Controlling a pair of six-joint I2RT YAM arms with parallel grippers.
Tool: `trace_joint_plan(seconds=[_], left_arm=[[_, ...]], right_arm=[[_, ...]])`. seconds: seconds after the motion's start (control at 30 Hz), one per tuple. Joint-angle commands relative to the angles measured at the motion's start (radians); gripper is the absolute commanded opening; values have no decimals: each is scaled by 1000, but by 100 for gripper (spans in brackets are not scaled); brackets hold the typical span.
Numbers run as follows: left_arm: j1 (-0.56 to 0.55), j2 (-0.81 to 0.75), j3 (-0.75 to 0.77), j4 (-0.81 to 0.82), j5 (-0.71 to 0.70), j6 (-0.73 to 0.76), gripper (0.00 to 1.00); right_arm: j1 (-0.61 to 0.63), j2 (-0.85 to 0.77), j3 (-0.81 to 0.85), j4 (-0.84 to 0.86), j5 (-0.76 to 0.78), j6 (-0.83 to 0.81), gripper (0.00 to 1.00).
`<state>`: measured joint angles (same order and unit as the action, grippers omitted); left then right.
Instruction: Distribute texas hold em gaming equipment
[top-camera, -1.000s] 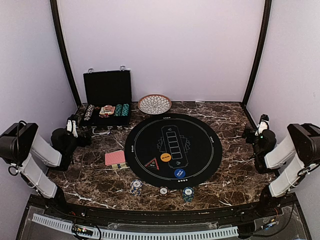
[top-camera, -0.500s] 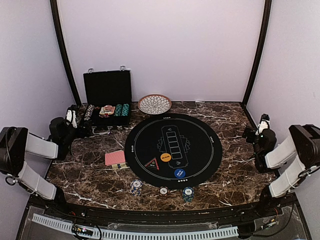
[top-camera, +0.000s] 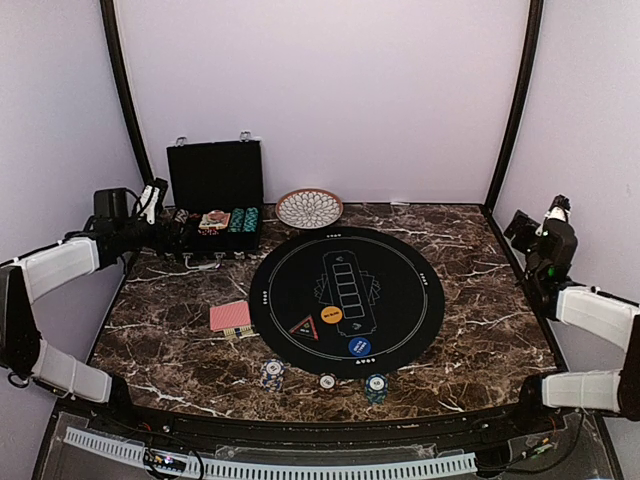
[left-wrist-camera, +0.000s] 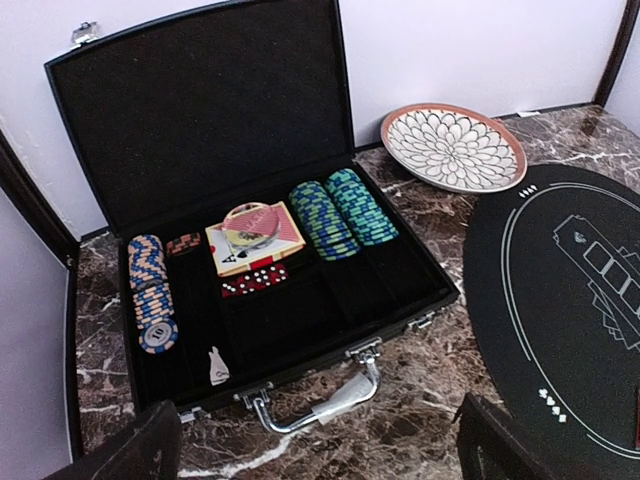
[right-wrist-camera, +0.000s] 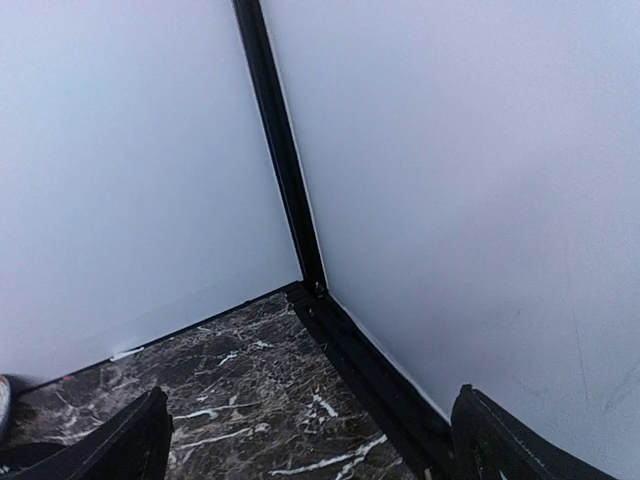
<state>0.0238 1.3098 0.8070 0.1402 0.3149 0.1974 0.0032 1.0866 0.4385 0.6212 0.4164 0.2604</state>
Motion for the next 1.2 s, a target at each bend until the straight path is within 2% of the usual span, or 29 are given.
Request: trace_joint_plan(seconds=[0.0, 0.13, 0.2, 0.33, 0.47, 0.63, 0.73, 0.87, 0.97, 1.17], left_arm=[[4, -17, 116, -309, 79, 38, 99], [4, -19, 173, -399, 32, 56, 99], [4, -17, 189, -440, 17, 70, 99], [4, 4, 229, -527, -4, 89, 99], [4, 33, 276, -608, -17, 101, 99], [4, 41, 320, -665, -17, 102, 99], [4, 45, 338, -700, -11, 104, 99], [4, 40, 343, -723, -19, 98, 99], [5, 28, 342, -742, -18, 101, 99], [4, -1, 342, -765, 15, 115, 99]], right_arm=[[-38, -73, 82, -302, 47, 309, 98], [-45, -57, 167, -394, -247, 305, 99], [20, -25, 231, -479, -289, 299, 99], [246, 48, 359, -657, -213, 233, 99], [465, 160, 440, -774, -158, 241, 99], [673, 396, 657, -1015, -150, 229, 99], [804, 501, 752, -1062, -158, 209, 98], [909, 651, 903, -1168, -200, 193, 99], [989, 730, 961, -1183, -209, 167, 97], [1072, 821, 1021, -1130, -287, 168, 81]])
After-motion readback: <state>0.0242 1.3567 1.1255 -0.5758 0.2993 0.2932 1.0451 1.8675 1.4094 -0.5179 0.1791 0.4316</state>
